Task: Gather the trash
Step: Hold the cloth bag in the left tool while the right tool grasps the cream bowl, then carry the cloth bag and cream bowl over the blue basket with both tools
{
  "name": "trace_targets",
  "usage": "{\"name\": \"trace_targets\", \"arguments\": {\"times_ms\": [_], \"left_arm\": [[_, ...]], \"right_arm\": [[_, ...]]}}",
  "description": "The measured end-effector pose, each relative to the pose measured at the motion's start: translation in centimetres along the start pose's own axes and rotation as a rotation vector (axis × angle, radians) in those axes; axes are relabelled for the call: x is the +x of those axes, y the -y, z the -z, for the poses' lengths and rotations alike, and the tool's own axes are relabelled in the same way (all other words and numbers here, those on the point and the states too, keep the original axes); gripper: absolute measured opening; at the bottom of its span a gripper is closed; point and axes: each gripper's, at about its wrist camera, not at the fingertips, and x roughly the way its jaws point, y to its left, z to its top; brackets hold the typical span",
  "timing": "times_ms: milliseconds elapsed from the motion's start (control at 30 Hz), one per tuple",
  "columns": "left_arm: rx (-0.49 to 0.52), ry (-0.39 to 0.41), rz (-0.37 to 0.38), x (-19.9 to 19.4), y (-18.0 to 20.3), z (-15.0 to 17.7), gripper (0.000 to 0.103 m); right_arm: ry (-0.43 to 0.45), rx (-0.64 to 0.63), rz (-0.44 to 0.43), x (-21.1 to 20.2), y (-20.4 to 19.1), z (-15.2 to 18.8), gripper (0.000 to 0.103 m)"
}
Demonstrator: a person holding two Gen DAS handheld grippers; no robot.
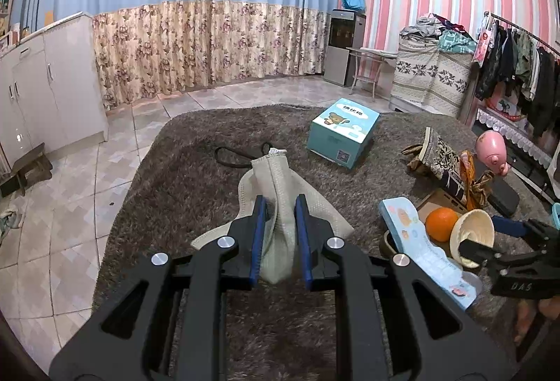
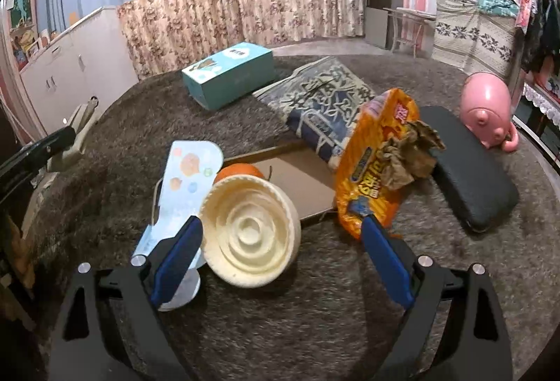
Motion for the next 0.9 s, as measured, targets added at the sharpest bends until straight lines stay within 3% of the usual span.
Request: {"name": "trace_targets", "arguments": {"times_ms": [167, 233, 300, 433, 633, 900], "left_arm": [[0.011, -0.005, -0.003, 0.0, 0.3, 0.0, 0.016], [0.018, -0.006, -0.002, -0.1, 0.7, -0.3, 0.016], [0.029, -0.004, -0.004, -0.5, 1.2, -0.4, 0.016], [0.040, -0.004, -0.003, -1.0, 1.9, -0.8, 0.016], [0.067, 0.006, 0.011, -1.9, 3.9, -1.5, 0.016], [0.120, 0.040, 0.098, -3.3, 10.3, -2.9, 0.016]], "right_arm": [[-0.008, -0.014, 0.005, 0.3, -0.4, 0.0, 0.087], [-0.017, -0.020, 0.006, 0.3, -0.4, 0.0, 0.077], [-0.033, -0.025, -0.007, 0.5, -0.5, 0.1, 0.061], [-0.036, -0.020, -0.048, 0.0, -0.1, 0.4, 0.061], [0.020, -0.008, -0.032, -2.7, 1.4, 0.4, 0.061], [0.115, 0.054, 0.120, -9.2, 8.8, 0.6, 0.061]]}}
